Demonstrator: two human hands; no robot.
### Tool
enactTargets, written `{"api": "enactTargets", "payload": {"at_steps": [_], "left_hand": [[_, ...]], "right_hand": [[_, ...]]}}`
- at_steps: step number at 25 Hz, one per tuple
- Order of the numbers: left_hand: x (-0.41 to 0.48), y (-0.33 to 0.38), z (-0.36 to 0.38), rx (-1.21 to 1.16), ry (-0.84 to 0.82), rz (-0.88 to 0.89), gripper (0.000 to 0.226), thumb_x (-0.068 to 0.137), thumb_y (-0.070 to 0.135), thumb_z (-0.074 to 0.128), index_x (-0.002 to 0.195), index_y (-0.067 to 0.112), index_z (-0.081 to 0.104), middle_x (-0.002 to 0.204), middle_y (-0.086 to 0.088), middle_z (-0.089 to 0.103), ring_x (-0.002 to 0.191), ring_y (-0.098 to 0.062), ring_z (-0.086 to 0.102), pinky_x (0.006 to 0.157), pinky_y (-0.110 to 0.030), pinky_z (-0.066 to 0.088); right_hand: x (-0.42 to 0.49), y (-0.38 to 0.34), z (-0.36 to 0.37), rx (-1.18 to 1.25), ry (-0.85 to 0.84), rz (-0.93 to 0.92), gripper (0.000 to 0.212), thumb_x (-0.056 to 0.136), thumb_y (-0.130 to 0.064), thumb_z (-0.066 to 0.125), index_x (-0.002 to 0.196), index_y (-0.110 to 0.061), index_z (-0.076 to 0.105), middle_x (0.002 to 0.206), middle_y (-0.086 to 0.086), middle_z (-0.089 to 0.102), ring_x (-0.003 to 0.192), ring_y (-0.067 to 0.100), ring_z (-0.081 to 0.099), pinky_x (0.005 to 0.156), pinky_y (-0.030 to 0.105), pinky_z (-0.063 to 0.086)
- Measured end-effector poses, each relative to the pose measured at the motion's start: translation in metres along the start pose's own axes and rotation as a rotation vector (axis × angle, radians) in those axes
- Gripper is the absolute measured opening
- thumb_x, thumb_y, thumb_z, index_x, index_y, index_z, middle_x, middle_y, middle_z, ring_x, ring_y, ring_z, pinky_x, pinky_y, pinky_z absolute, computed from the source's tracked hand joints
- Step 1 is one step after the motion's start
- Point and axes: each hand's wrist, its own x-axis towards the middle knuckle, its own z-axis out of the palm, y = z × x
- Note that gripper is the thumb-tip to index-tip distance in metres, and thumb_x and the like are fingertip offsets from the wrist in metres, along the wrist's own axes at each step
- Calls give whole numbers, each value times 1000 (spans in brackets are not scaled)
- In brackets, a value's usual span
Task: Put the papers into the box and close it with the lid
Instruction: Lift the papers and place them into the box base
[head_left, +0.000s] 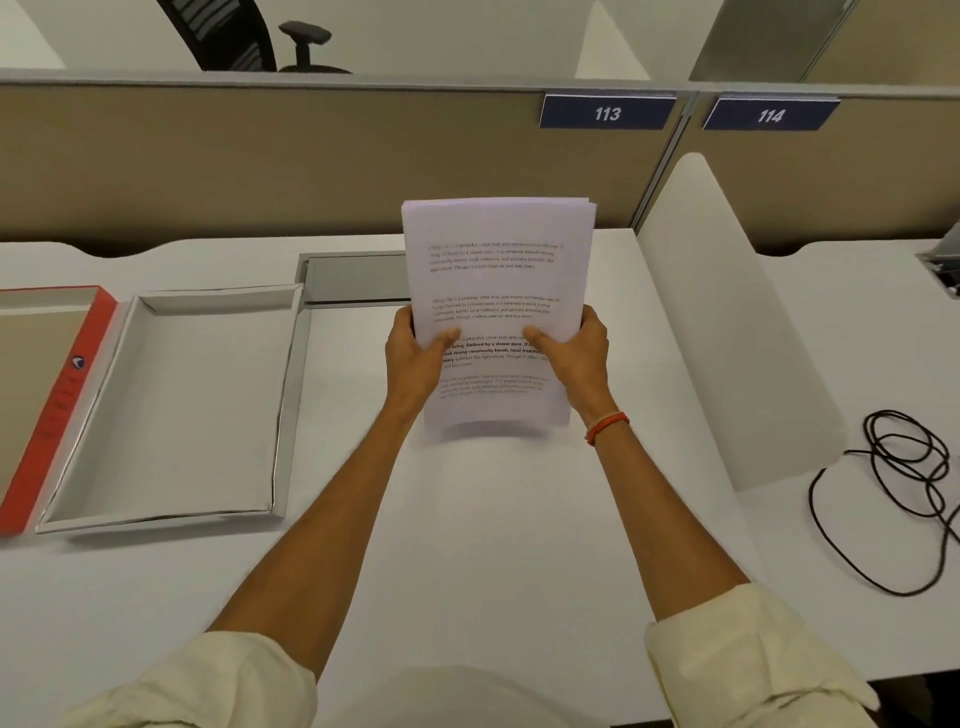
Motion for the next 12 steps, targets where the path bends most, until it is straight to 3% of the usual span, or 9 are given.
{"api": "enactTargets", "payload": {"at_steps": [4, 8, 12], "left_hand": [[5, 18, -10, 142, -7, 25, 55, 87, 30, 69, 135, 19, 45, 121, 7, 58, 92, -10, 65, 64, -10, 53], [4, 23, -25, 241, -52, -2, 54, 90, 30, 66, 138, 16, 46, 136, -6, 59, 111, -25, 65, 89, -37, 56], [0, 24, -45, 297, -50, -52, 54, 90, 30, 65, 138, 14, 46, 138, -9, 57, 115, -30, 63, 97, -46, 54]], "right_hand": [[4, -18, 6, -126, -11, 38, 61, 74, -26, 83, 122, -4, 53, 123, 11, 64, 106, 25, 65, 86, 33, 57], [-2, -21, 14, -202, -96, 59, 47, 84, -21, 74, 121, 1, 56, 124, 15, 65, 110, 30, 65, 88, 35, 56], [-14, -23, 31, -218, -133, 94, 46, 86, -22, 71, 121, 3, 54, 124, 15, 63, 110, 30, 63, 83, 30, 53]]}}
